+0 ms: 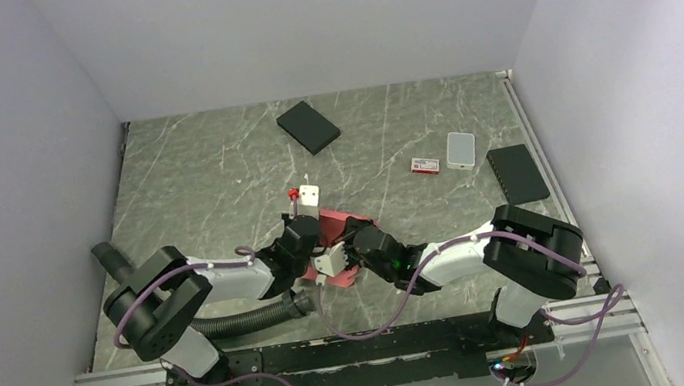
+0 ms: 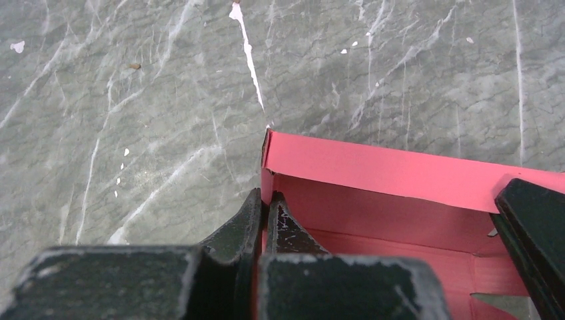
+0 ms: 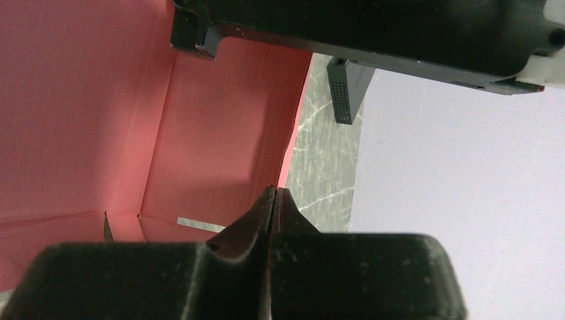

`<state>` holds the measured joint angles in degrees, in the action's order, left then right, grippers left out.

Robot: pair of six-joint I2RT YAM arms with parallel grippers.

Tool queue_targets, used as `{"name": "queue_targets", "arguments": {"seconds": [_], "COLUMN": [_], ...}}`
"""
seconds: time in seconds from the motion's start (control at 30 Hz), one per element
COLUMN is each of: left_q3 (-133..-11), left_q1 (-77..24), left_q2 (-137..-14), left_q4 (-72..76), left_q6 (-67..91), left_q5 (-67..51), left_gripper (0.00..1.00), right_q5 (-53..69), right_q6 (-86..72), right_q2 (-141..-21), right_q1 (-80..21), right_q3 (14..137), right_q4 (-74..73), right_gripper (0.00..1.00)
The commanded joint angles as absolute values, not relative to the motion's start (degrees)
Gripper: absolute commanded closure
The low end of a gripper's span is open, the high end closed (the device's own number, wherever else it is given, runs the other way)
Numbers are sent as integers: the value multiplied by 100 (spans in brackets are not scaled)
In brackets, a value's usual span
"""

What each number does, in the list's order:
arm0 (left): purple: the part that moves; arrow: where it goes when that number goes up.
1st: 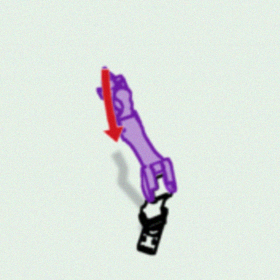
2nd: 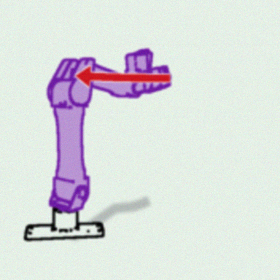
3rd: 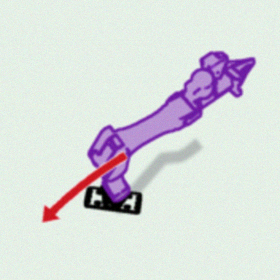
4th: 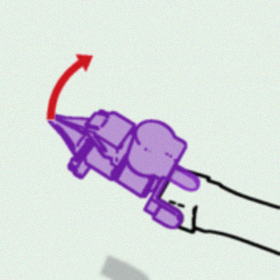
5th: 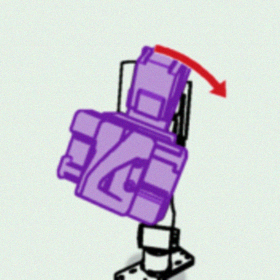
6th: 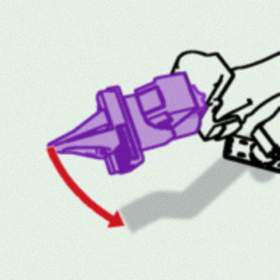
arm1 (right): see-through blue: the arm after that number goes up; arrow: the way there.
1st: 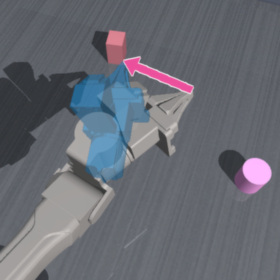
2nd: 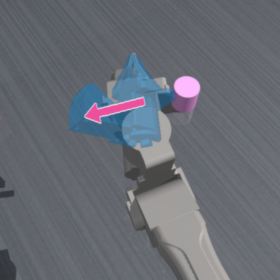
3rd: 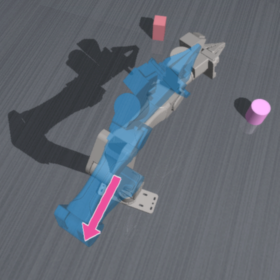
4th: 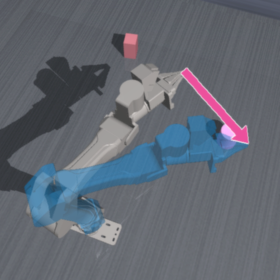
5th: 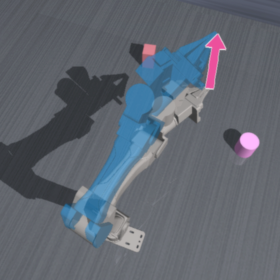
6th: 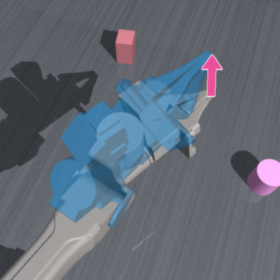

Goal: Fold the paper box
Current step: Fold the paper box at the center of the board.

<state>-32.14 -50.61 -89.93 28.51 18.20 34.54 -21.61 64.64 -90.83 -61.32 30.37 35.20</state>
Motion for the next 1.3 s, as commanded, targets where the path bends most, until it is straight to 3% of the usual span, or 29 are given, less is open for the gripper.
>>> {"name": "queue_targets", "arguments": {"seconds": [0.0,0.13,0.2,0.63,1.27], "left_q3": [-3295,-3248,-3221,-2992,-3102], "left_q1": [-5064,-5068,-5060,-5041,-4575], "left_q2": [-9253,-9174,-9043,-7982,-6375], "left_q4": [2944,2973,2931,2292,-170], "left_q6": [1709,1747,1749,1796,2349], "left_q5": [3568,3268,3143,2941,2891], "left_gripper": [100,98,88,51,29], "right_q5": [-1779,-1758,-1758,-1762,-1245], "right_q6": [6180,6144,6135,6128,5525], "right_q2": [-9052,-9051,-9044,-8978,-8736], "right_q1": [-6249,-6225,-6199,-6028,-5589], "right_q3": [3186,3212,3225,3243,3493], "right_q4": [3400,3326,3314,3274,2493], "right_gripper": [100,100,100,100,100]}}
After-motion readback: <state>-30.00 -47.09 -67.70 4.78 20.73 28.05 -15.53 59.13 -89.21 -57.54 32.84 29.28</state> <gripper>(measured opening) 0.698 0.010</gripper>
